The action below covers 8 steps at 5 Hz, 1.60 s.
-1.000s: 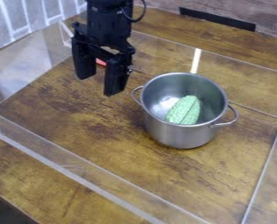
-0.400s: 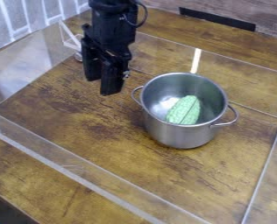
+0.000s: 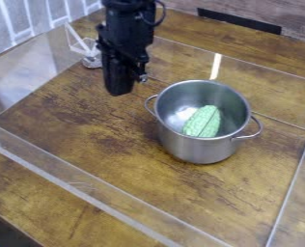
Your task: Move the pink spoon to the left
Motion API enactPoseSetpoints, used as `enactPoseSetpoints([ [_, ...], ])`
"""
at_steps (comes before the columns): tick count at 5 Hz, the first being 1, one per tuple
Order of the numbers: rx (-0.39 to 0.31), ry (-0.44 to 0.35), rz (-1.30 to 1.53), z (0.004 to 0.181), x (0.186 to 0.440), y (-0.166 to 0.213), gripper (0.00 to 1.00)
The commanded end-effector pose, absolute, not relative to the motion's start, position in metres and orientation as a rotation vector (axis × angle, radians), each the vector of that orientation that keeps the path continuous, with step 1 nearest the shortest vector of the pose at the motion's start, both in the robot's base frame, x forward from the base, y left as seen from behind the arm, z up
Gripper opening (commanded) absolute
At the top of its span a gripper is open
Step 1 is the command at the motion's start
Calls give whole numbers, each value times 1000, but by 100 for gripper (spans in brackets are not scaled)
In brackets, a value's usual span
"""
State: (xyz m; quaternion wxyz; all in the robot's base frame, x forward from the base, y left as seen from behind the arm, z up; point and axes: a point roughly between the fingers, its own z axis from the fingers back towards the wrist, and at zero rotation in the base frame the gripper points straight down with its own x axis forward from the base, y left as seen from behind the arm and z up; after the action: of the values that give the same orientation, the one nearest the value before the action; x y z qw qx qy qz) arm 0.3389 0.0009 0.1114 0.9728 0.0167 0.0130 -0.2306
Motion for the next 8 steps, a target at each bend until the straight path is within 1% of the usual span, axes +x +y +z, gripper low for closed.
enactPoseSetpoints([
  [1, 17, -27, -455, 131, 346, 5, 100],
  [2, 20, -25, -472, 129, 347, 8, 0],
  [3, 25, -24, -493, 127, 348, 11, 100],
  [4, 27, -19, -501, 128, 348, 11, 0],
  [5, 26, -17, -511, 125, 349, 12, 0],
  [6, -1, -20, -510, 129, 348, 9, 100],
  [7, -19, -27, -508, 136, 346, 7, 100],
  [8, -18, -23, -518, 134, 347, 9, 0],
])
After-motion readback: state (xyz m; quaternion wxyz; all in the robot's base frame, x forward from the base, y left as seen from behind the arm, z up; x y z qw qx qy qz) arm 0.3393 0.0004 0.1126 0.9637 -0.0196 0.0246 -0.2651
